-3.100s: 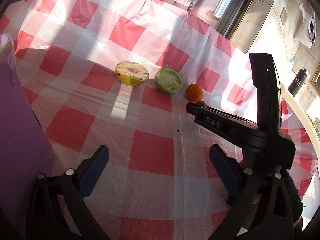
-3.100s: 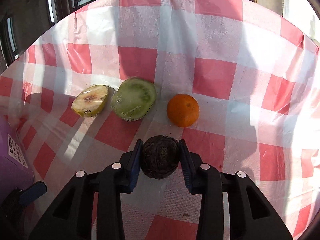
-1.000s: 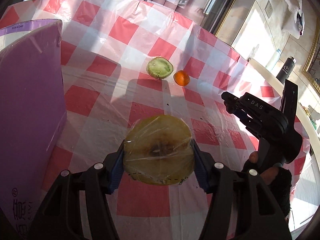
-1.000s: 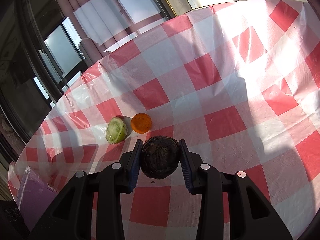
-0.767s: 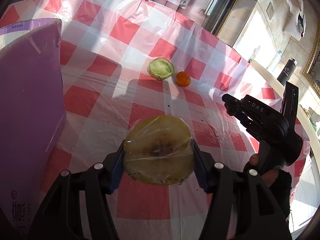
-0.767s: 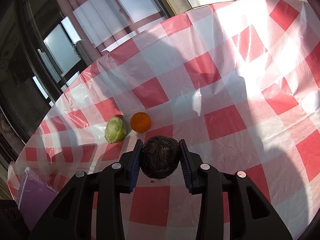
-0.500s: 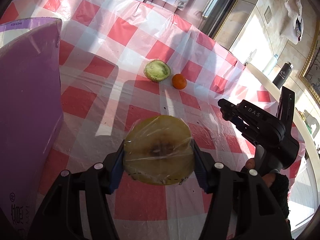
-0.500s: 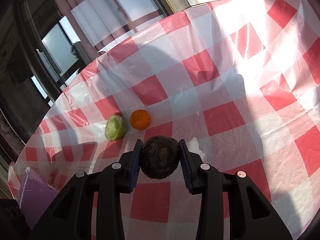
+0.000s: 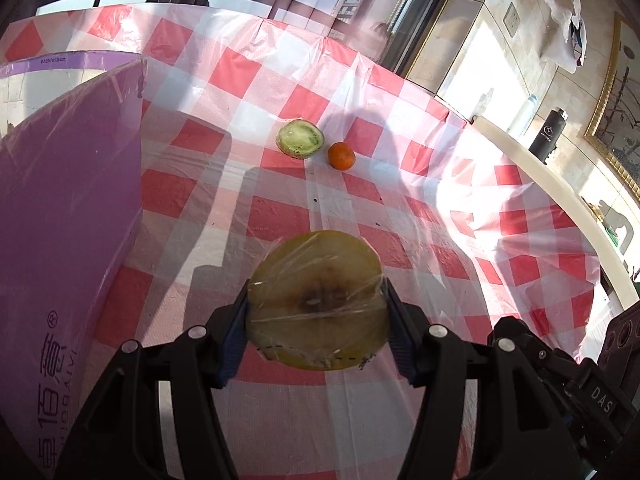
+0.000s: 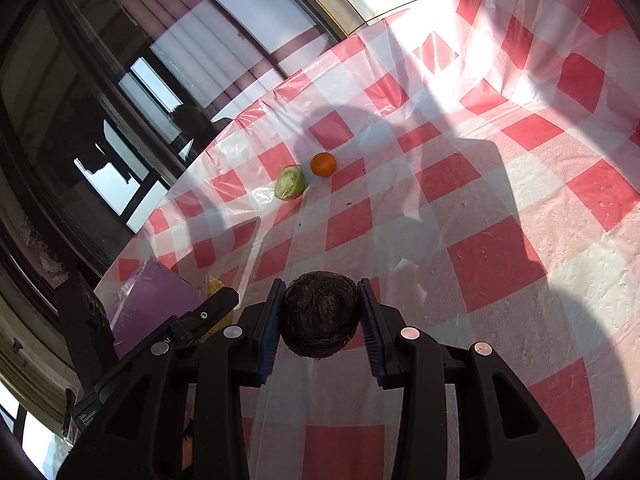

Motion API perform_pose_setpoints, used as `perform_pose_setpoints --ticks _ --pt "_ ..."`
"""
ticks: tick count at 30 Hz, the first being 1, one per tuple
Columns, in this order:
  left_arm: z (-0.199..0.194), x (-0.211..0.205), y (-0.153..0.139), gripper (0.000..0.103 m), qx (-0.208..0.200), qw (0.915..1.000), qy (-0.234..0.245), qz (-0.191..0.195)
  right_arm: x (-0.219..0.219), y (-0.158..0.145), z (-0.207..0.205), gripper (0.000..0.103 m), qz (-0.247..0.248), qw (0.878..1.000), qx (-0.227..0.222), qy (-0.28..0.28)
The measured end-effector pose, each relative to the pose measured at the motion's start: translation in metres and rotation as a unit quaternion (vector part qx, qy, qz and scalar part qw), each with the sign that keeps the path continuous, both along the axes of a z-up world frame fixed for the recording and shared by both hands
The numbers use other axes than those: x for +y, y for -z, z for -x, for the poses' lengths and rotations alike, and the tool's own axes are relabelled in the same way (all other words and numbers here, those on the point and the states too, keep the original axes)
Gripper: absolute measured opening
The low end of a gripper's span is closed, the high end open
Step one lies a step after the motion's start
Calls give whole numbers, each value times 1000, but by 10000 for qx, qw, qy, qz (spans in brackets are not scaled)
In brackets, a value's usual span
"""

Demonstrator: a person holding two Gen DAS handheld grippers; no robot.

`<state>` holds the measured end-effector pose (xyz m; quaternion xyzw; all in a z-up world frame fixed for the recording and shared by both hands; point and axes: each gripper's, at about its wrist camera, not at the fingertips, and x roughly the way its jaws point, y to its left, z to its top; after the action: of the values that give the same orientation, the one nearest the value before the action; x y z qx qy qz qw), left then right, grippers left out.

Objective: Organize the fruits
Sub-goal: 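Carry the pear half and plum over the white box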

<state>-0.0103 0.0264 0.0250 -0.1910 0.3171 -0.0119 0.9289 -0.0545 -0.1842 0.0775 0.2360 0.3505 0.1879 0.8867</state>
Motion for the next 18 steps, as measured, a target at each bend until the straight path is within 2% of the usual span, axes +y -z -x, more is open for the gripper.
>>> perform_pose_setpoints --ticks 7,12,18 --pt "53 -19 -16 60 -123 9979 -21 -639 -2 -5 15 37 -128 9998 -138 -66" --pt "83 -18 -49 60 -397 9950 -71 -916 5 -8 22 37 86 9996 -257 -17" --pt "119 10 -91 60 -550 9913 -497 -1088 29 -12 32 37 263 9989 -329 -196"
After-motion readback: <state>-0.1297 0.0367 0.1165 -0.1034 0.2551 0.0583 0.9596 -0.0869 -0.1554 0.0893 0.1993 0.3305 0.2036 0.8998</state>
